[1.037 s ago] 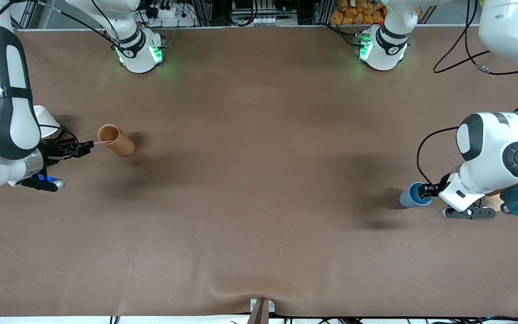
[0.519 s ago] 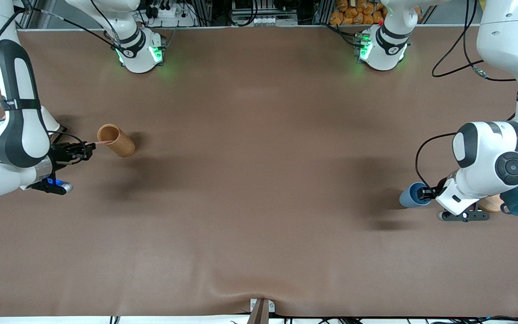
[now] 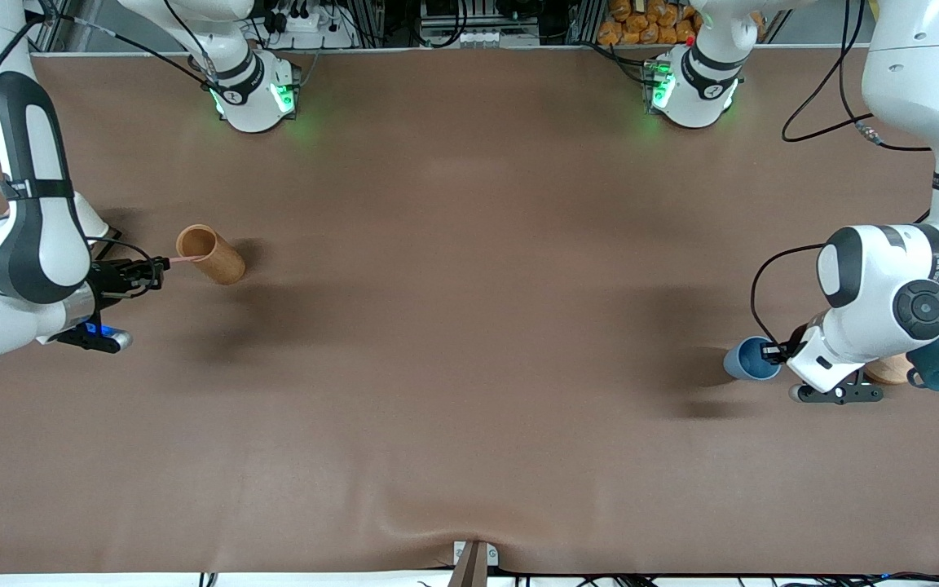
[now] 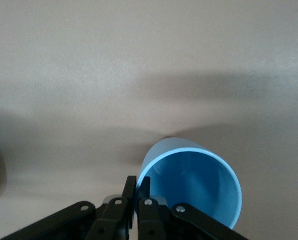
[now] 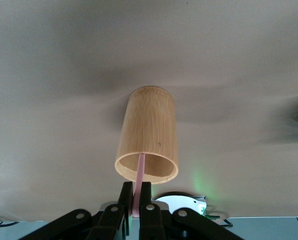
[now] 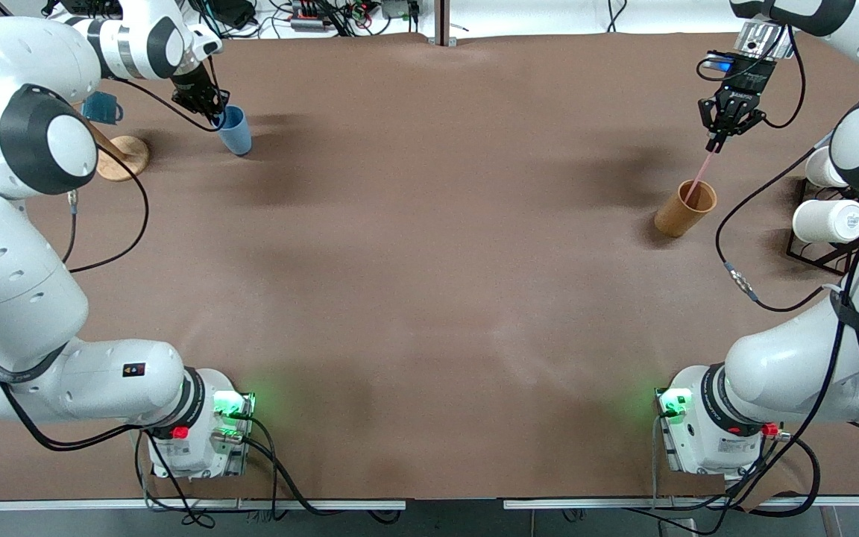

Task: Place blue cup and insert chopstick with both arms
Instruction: 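Close the left gripper on the cup while the right gripper grips the chopstick, then place the cup with the left gripper while the right gripper lifts the chopstick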

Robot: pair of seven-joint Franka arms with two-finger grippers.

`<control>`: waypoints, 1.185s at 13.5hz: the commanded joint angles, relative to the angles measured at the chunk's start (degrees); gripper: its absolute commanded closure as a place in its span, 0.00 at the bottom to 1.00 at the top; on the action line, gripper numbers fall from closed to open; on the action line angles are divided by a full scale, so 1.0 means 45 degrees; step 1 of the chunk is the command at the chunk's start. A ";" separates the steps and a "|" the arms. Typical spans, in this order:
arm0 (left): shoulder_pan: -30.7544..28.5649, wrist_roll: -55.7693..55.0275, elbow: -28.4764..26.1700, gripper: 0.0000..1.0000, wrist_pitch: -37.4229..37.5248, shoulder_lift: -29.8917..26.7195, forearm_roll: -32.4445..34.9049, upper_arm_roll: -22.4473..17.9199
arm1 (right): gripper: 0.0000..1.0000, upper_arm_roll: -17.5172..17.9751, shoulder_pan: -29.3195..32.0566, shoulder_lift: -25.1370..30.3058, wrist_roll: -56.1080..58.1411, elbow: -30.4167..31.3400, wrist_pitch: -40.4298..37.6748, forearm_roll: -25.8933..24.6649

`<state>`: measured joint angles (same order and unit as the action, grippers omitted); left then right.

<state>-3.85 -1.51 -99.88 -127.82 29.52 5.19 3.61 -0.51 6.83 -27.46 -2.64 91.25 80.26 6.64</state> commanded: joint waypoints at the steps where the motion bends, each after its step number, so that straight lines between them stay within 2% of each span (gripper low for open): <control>1: 0.0036 -0.0267 0.0008 1.00 0.0940 -0.0894 0.0177 0.1164 | 0.97 0.0093 0.0143 0.0126 0.0118 0.0112 -0.0042 0.0223; 5: 0.0094 -0.1963 0.0067 1.00 0.1803 -0.1463 0.0195 0.3761 | 1.00 0.0093 -0.0071 0.0282 -0.0038 -0.0179 -0.0489 0.0223; 7: 0.0734 -0.3582 0.0164 1.00 0.1804 -0.1347 0.0312 0.4702 | 1.00 0.0094 -0.0130 0.0282 -0.0057 -0.1152 -0.1463 0.0146; 10: 0.3094 -0.7149 0.0437 1.00 0.1726 -0.0997 0.0390 0.4706 | 1.00 0.0132 -0.0500 0.0301 -0.0855 -0.2773 -0.2714 -0.0011; 11: 0.3798 -0.8537 0.0477 1.00 0.1571 -0.0763 0.0835 0.4705 | 1.00 0.0152 -0.0637 0.0302 -0.1013 -0.3378 -0.3356 -0.0204; 14: 0.5402 -1.1764 0.0477 1.00 0.0090 0.0154 0.1601 0.4706 | 1.00 0.0230 -0.0658 0.0496 -0.0995 -0.5001 -0.4922 -0.0226; 16: 0.6087 -1.2726 0.0516 1.00 -0.0383 0.0702 0.2261 0.4686 | 1.00 0.0307 -0.1065 0.0982 -0.1053 -0.5394 -0.5392 -0.0322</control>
<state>21.76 -54.92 -99.10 -128.18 30.01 12.31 25.19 0.13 3.33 -24.85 -6.29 69.17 58.02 6.16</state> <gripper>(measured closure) 0.952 0.912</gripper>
